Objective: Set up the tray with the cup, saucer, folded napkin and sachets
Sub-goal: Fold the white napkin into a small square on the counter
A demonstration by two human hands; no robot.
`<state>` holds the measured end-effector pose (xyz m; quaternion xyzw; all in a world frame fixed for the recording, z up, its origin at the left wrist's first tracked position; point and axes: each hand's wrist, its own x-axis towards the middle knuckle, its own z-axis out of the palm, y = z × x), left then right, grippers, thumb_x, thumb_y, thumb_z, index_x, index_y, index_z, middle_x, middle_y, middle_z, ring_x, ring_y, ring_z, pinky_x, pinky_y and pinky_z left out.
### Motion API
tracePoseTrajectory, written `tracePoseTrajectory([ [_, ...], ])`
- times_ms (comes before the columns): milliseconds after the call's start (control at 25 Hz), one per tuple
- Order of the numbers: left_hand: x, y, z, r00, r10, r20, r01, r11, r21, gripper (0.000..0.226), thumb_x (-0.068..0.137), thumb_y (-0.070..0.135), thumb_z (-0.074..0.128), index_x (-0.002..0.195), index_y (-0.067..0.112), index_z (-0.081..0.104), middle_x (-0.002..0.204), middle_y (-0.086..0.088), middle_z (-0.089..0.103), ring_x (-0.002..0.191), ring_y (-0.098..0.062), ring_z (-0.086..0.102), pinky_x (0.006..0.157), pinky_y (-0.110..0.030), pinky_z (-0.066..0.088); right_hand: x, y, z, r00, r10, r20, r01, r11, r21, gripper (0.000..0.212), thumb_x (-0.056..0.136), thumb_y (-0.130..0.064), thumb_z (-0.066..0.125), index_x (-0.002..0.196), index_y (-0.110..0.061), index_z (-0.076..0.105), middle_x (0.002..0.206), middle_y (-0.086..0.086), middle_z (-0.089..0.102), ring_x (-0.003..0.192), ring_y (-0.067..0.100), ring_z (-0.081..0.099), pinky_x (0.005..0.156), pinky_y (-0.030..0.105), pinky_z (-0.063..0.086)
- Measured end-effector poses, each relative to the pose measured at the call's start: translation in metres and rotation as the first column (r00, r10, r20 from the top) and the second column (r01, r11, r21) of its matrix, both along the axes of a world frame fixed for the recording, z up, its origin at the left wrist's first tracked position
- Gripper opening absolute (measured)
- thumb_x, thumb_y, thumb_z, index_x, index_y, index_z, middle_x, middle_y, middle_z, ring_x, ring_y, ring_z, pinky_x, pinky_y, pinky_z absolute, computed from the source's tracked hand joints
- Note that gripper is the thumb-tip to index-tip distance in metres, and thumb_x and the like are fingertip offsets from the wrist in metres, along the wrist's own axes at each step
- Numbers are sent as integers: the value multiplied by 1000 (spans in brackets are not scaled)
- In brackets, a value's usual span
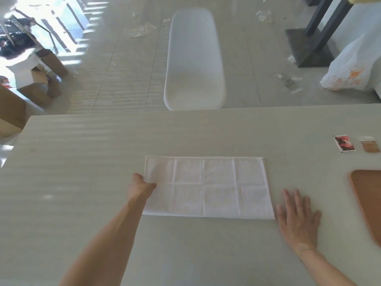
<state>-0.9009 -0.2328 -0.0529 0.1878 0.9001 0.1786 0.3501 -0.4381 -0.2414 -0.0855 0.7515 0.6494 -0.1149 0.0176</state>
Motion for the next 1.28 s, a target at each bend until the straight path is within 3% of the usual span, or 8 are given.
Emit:
tracePoseTrajectory([
  [80, -2, 2, 1, 998, -23, 62, 22, 1000, 11, 24, 77, 8, 73, 92, 3, 55, 80, -9, 57, 91, -35, 63, 72, -38, 49, 7, -6, 1, 1000, -15, 25, 16, 999, -28, 56, 98, -39, 42, 150, -28, 26, 159, 9, 28, 146, 37, 22, 111, 66, 19],
  [200, -3, 2, 9, 984, -102, 143, 98, 995, 36, 25, 81, 11, 68, 105, 3, 64, 95, -14, 67, 91, -33, 64, 81, -41, 52, 14, -11, 3, 997, -51, 54, 54, 996, -64, 60, 96, -44, 41, 152, -32, 23, 161, 7, 24, 147, 35, 18, 111, 66, 18],
  [320, -3, -3, 33, 948, -194, 251, 182, 981, 69, 21, 88, 14, 60, 108, 9, 63, 102, -12, 68, 89, -27, 65, 75, -36, 51, 22, -17, 4, 993, -119, 12, 119, 991, -58, 60, 95, -43, 43, 151, -32, 24, 161, 7, 22, 148, 34, 17, 110, 70, 15],
  [480, 3, -1, 72, 905, -328, 272, 284, 940, 189, 9, 91, 9, 55, 96, 13, 61, 92, -8, 66, 74, -18, 63, 62, -32, 52, 32, -26, 1, 982, -182, -45, 184, 982, 40, 53, 98, -39, 42, 149, -26, 33, 158, 13, 30, 145, 37, 23, 105, 76, 11],
  [600, 26, 6, 100, 869, -427, 250, 359, 892, 276, 3, 90, 6, 58, 91, 10, 58, 80, -5, 68, 62, -15, 63, 53, -31, 51, 33, -26, 0, 982, -190, 3, 190, 982, -12, 57, 97, -44, 36, 152, -31, 26, 161, 6, 22, 148, 30, 16, 109, 73, 10],
  [720, 65, 16, 121, 814, -511, 276, 429, 850, 306, 9, 86, 9, 62, 93, 5, 56, 73, -5, 69, 59, -19, 64, 48, -33, 51, 35, -25, -1, 978, -207, 19, 207, 978, -34, 61, 95, -48, 35, 152, -36, 18, 163, 2, 16, 149, 26, 12, 112, 70, 9],
  [880, 120, 37, 140, 762, -542, 354, 411, 828, 382, 19, 75, 25, 62, 84, 9, 56, 69, -7, 69, 58, -23, 64, 47, -32, 52, 36, -26, -3, 979, -203, 30, 203, 979, 19, 58, 95, -49, 31, 151, -34, 24, 160, 4, 25, 147, 28, 20, 111, 68, 10],
  [1280, 259, 77, 74, 692, -583, 426, 512, 812, 281, 13, 73, 24, 57, 79, 12, 53, 55, -2, 67, 53, -20, 68, 49, -29, 56, 39, -23, -4, 980, -194, 36, 193, 981, 17, 66, 87, -56, 24, 149, -32, 31, 159, 4, 29, 146, 29, 24, 113, 67, 9],
])
